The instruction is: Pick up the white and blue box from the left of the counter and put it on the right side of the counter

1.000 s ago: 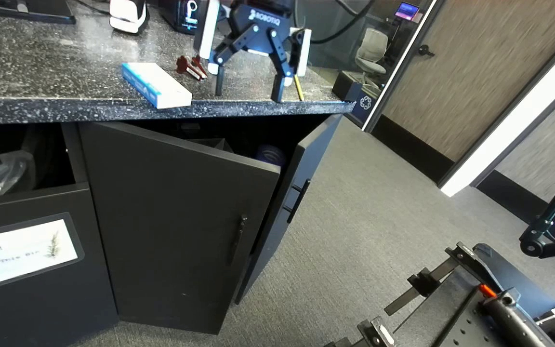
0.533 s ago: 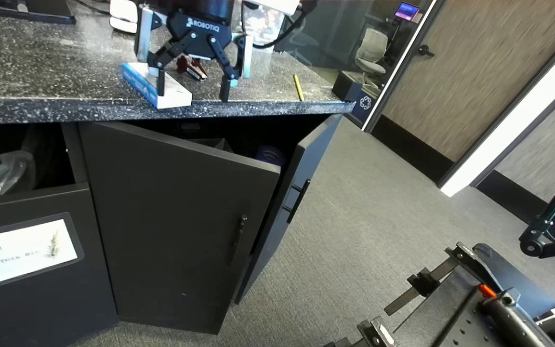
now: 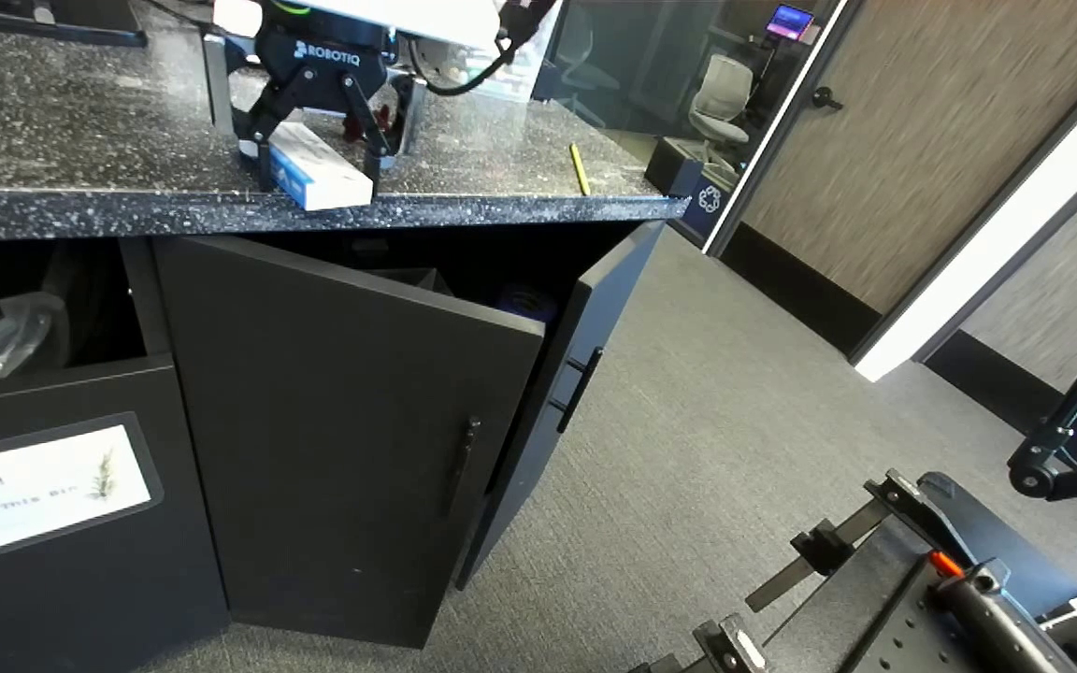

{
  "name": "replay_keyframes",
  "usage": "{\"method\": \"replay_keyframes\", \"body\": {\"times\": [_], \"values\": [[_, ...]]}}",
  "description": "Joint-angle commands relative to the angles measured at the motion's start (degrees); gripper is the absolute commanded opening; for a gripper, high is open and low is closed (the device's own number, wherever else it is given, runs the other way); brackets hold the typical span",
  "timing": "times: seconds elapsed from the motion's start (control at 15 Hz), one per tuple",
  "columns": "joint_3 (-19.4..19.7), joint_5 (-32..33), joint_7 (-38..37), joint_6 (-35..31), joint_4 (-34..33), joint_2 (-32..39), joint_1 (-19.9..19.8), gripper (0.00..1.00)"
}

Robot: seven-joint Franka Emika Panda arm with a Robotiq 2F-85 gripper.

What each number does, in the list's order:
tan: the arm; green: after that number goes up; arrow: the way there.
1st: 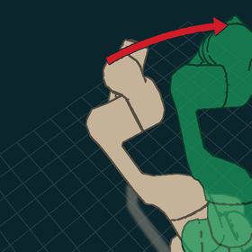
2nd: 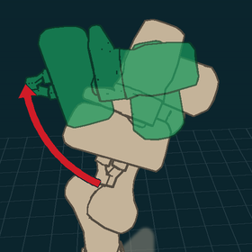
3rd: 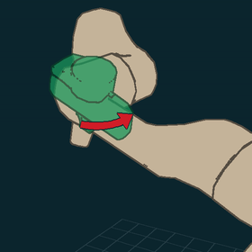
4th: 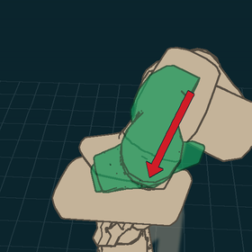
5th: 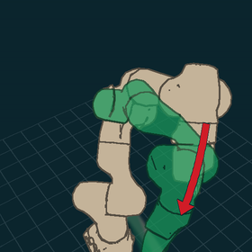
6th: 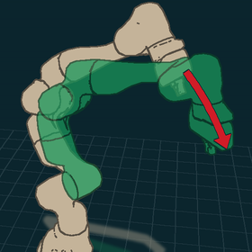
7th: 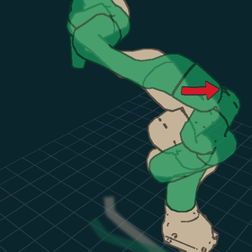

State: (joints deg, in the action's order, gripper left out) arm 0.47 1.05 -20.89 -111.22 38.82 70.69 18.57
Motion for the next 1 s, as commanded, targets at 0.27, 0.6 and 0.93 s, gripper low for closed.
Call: {"method": "replay_keyframes", "body": {"times": [0.27, 0.6, 0.93], "values": [[3.1, 3.5, -0.8, 2.7, -11.7, 5.1, 2.3, 0.34], [2.9, 3.2, -0.8, 4.4, -18.9, 6.0, 1.3, 0.34], [3.0, 2.4, -2.3, 3.4, -13.9, 0.7, -1.9, 0.34]]}}
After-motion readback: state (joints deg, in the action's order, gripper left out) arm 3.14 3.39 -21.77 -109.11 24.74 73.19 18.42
